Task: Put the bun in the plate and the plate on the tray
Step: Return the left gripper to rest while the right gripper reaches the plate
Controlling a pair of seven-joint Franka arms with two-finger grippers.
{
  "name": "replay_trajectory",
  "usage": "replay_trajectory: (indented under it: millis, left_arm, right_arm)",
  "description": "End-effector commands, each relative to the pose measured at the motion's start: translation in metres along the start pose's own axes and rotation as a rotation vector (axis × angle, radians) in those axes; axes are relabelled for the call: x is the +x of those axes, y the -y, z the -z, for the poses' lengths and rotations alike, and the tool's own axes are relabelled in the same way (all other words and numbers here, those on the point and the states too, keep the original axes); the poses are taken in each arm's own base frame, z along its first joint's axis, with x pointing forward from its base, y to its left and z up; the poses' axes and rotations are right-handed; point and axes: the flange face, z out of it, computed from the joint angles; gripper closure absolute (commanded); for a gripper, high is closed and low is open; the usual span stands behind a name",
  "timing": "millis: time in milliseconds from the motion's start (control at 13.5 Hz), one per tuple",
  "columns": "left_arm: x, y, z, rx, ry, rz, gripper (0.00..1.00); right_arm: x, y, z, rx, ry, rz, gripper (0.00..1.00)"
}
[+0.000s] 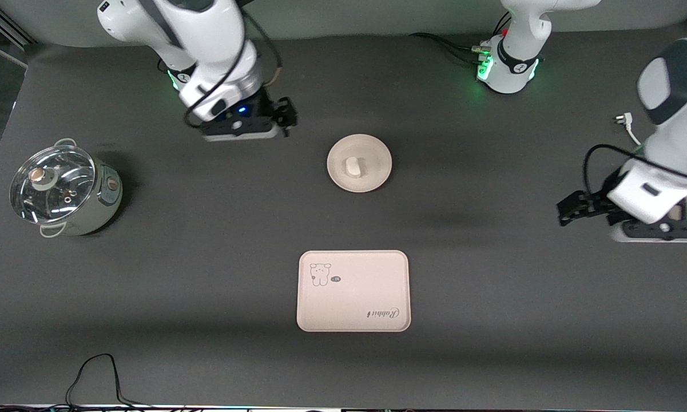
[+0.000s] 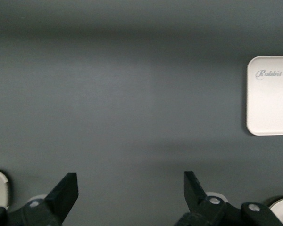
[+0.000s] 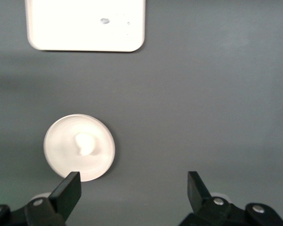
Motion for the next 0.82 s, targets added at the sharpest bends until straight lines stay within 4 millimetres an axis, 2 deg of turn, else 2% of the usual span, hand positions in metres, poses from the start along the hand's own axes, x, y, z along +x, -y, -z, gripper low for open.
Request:
replay_trajectory:
  millis: [0,148,297,520,668,742]
  left_arm:
    - [-0.014,0.011,0.028,0.011,-0.002,-0.027,0.00]
    - [-0.014,0.015,0.044,0.012,0.007,-0.023,0.00]
    - [-0.018,0.018,0.058,0.014,0.005,-0.031,0.00]
    - [-0.023,0.019,0.075,0.015,0.023,-0.032,0.00]
    - [-0.024,0.018,0.076,0.015,0.027,-0.034,0.00]
    - [-0.025,0.019,0.077,0.018,0.029,-0.033,0.00]
  right_arm:
    - [-0.008,0.020,-0.001,0.073,0.045,-0.030,0.00]
    - [-0.008,0.024,-0.011,0.095,0.060,-0.023,0.00]
    - [-0.011,0.025,-0.044,0.135,0.073,-0.042,0.00]
    - [-0.026,0.013,-0.111,0.211,0.056,-0.045,0.00]
    - [-0.042,0.008,-0.162,0.229,0.007,-0.060,0.00]
    - [-0.056,0.018,-0.185,0.243,-0.004,-0.055,0.00]
